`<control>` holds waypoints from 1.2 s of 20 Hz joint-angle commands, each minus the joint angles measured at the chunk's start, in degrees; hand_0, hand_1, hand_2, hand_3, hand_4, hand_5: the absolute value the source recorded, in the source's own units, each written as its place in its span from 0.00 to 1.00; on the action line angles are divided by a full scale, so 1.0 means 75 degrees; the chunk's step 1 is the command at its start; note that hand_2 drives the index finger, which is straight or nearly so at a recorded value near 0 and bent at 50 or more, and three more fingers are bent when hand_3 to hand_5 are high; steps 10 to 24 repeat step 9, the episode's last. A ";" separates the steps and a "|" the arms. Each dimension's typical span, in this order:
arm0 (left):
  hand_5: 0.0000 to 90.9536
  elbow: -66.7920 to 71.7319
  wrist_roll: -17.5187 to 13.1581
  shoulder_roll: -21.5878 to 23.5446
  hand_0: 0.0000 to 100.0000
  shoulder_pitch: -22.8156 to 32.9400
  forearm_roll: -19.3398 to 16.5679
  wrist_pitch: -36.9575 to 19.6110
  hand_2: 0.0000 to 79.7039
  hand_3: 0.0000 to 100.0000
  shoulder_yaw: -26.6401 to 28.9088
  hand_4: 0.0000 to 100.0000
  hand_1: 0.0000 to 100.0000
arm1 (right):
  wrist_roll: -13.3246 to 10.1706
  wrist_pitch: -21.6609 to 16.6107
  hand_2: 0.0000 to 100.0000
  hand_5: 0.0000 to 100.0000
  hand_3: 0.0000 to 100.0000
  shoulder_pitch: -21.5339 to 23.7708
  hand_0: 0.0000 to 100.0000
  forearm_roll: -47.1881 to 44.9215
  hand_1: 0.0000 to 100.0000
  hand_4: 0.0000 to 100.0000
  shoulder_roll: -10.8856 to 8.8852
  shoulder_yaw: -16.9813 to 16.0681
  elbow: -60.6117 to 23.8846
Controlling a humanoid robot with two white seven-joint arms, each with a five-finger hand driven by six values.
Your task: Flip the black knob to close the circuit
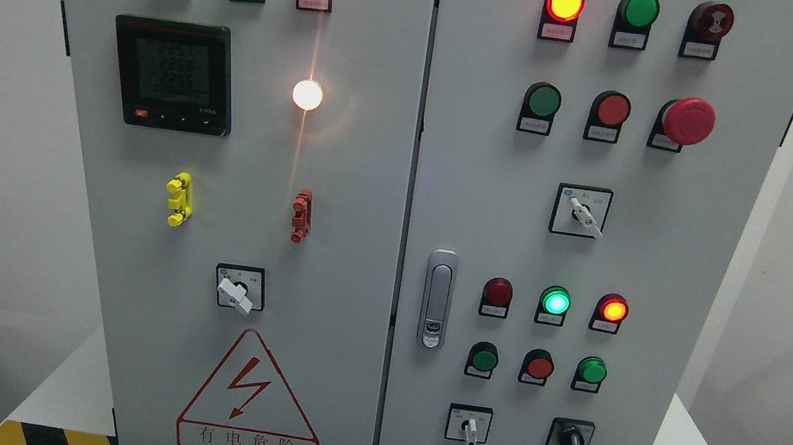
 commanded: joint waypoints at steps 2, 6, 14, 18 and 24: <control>0.00 0.0000 0.0005 0.0000 0.12 0.0000 0.0000 0.0000 0.00 0.00 0.0000 0.00 0.56 | 0.0047 -0.0047 0.00 0.00 0.00 0.0243 0.00 -0.0364 0.00 0.00 -0.0048 0.0090 0.0359; 0.00 0.0000 0.0005 0.0000 0.12 0.0000 0.0000 0.0000 0.00 0.00 0.0000 0.00 0.56 | 0.0047 -0.0059 0.00 0.00 0.00 0.0243 0.00 -0.0376 0.00 0.00 -0.0048 0.0090 0.0370; 0.00 0.0000 0.0005 0.0000 0.12 0.0000 0.0000 0.0000 0.00 0.00 0.0000 0.00 0.56 | 0.0047 -0.0059 0.00 0.00 0.00 0.0243 0.00 -0.0376 0.00 0.00 -0.0048 0.0090 0.0359; 0.00 0.0000 0.0005 0.0000 0.12 0.0000 0.0000 0.0000 0.00 0.00 0.0000 0.00 0.56 | 0.0047 -0.0059 0.00 0.00 0.00 0.0243 0.00 -0.0376 0.00 0.00 -0.0048 0.0090 0.0359; 0.00 0.0000 0.0005 0.0000 0.12 0.0000 0.0000 0.0000 0.00 0.00 0.0000 0.00 0.56 | 0.0047 -0.0059 0.00 0.00 0.00 0.0243 0.00 -0.0376 0.00 0.00 -0.0048 0.0090 0.0359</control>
